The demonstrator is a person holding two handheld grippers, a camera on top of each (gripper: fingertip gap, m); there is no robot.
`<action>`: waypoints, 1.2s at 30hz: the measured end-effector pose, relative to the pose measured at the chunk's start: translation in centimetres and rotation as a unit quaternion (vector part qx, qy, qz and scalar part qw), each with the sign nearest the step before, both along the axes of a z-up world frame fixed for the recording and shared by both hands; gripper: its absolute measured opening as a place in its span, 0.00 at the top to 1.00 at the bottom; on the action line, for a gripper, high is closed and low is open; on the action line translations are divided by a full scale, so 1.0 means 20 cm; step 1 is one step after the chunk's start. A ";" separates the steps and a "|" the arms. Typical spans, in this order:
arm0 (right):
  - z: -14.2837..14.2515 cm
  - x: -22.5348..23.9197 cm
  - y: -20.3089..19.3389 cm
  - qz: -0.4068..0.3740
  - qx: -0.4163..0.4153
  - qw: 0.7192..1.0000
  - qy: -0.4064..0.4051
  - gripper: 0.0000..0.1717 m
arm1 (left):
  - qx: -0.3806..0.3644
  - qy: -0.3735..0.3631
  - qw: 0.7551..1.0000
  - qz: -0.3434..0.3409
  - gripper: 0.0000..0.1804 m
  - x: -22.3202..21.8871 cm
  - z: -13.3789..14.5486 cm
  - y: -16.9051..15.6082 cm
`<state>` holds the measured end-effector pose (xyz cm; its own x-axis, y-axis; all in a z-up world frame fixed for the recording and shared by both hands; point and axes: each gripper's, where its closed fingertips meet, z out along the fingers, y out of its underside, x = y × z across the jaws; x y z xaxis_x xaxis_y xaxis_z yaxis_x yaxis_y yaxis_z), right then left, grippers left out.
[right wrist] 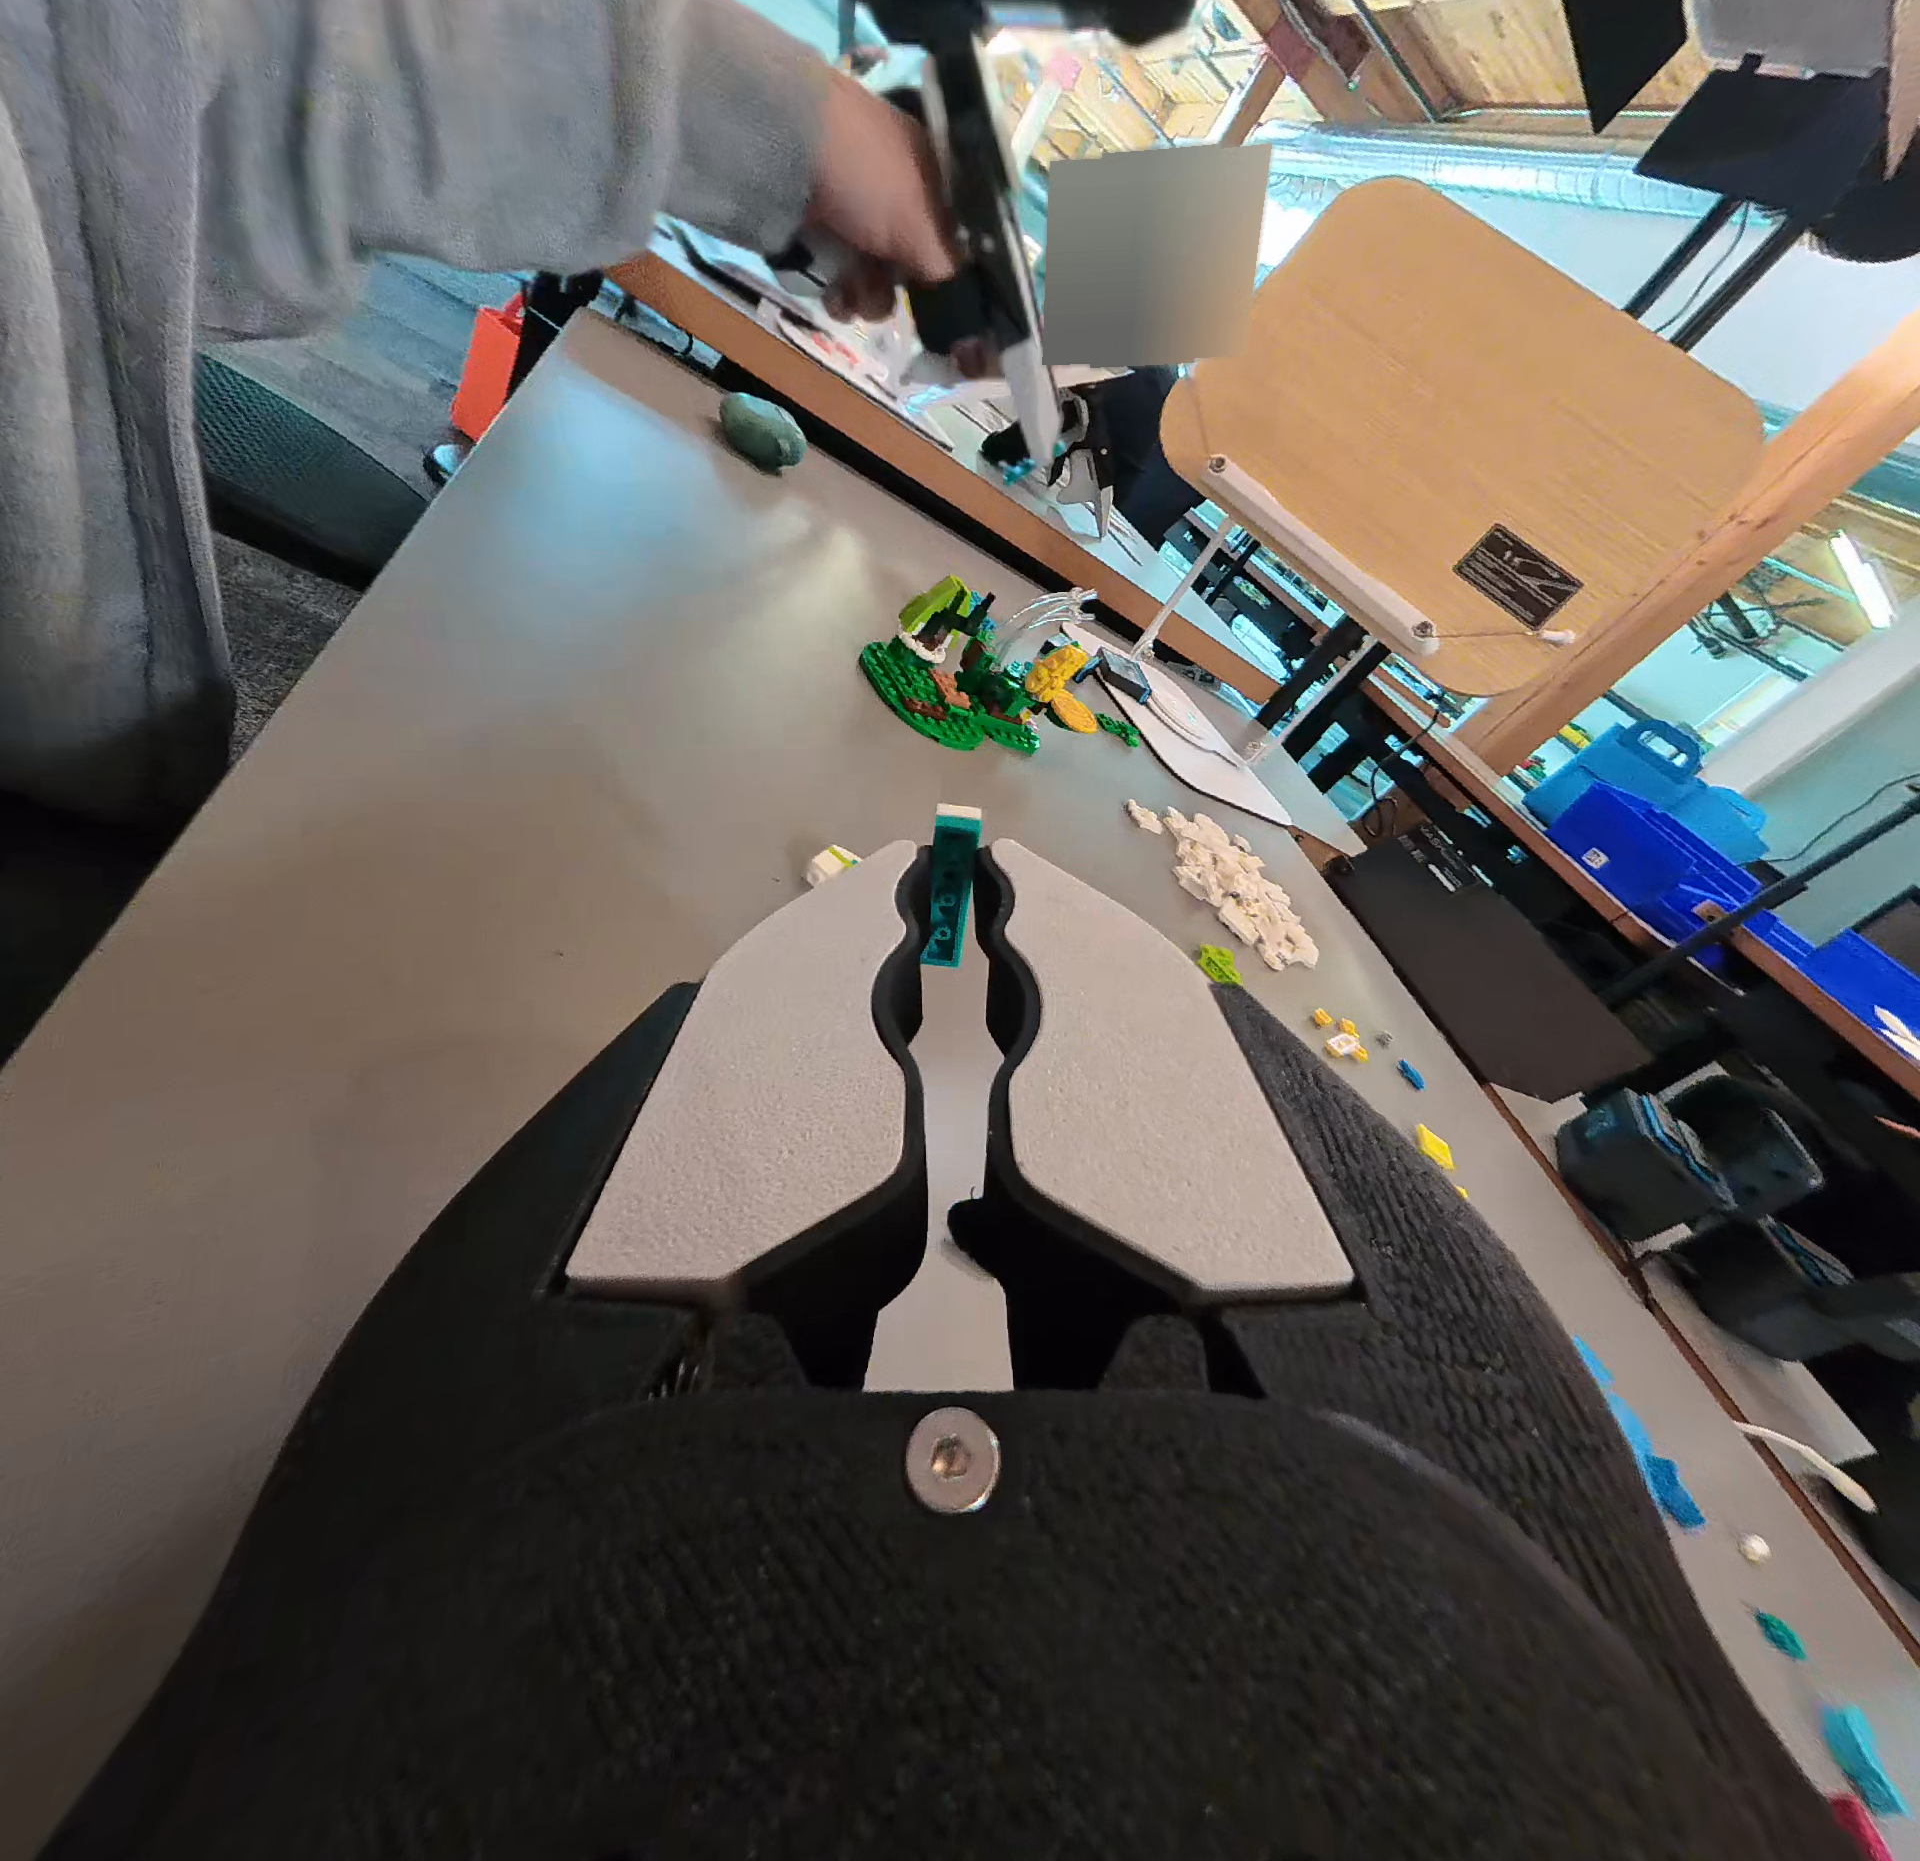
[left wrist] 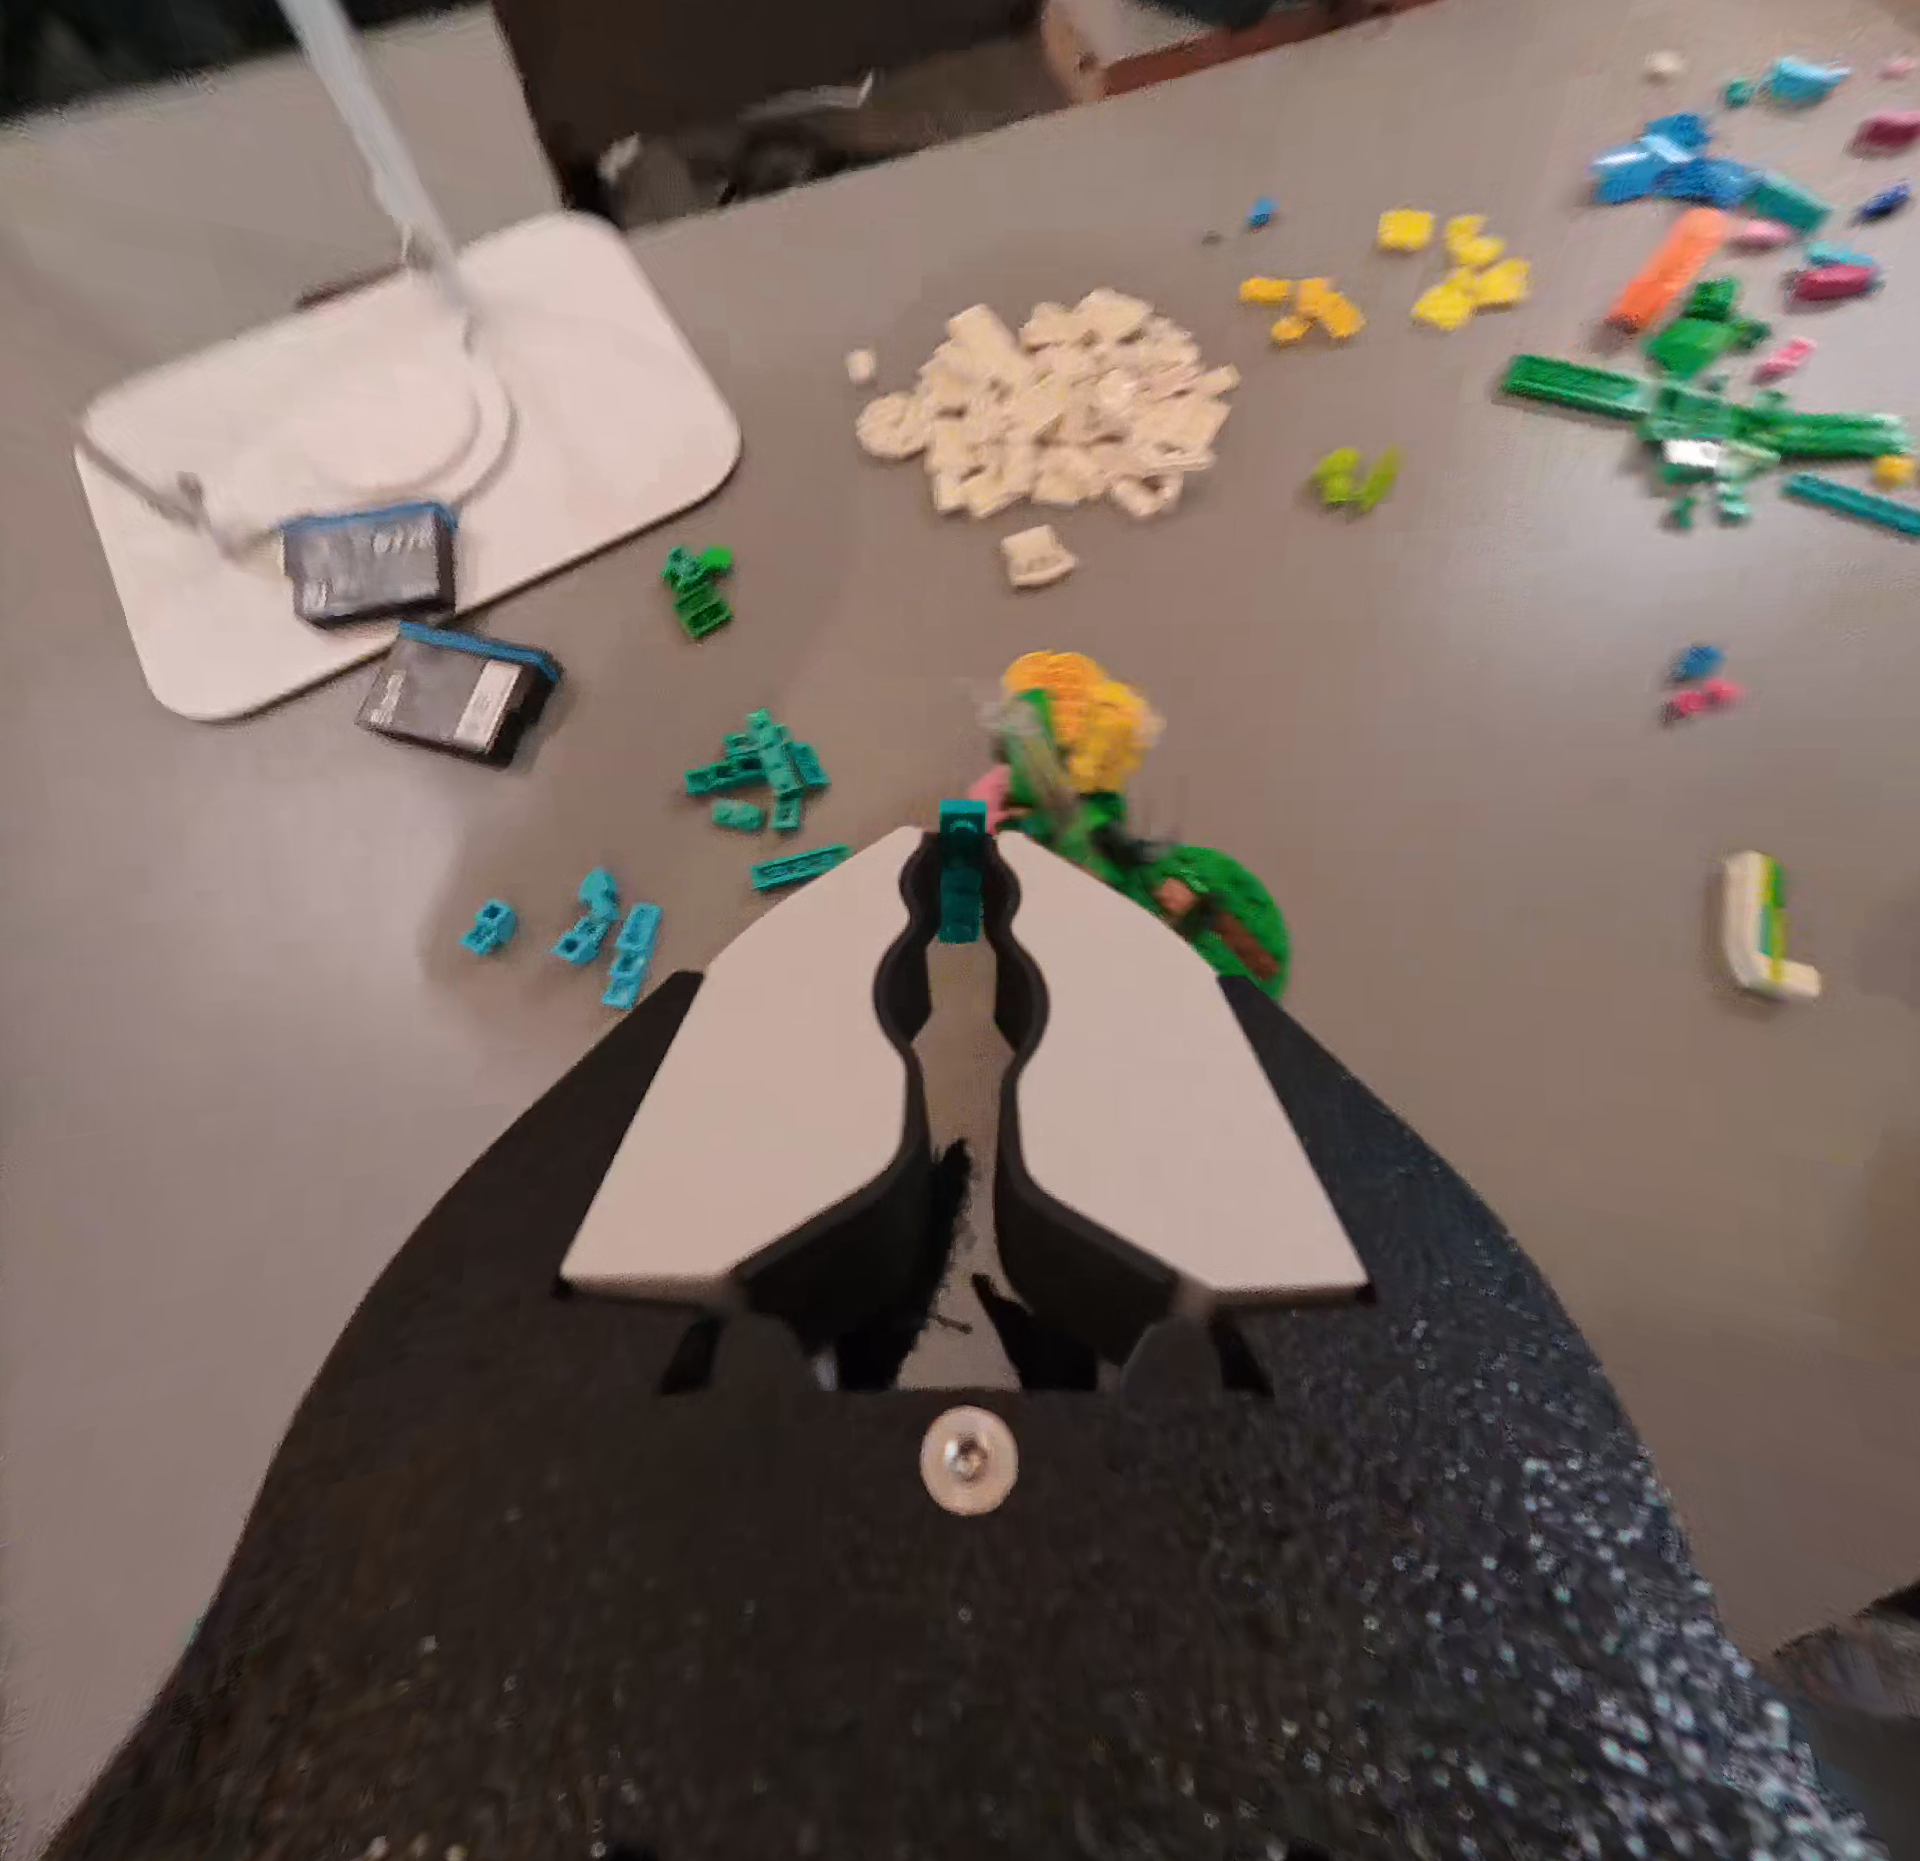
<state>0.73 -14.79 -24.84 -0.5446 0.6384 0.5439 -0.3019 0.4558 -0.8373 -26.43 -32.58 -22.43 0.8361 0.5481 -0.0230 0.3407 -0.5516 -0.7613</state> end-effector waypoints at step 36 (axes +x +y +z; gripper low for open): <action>-0.03 0.02 -0.02 0.016 0.018 1.000 -0.005 0.97 | -0.038 -0.109 0.989 0.097 0.89 -0.52 -0.41 0.03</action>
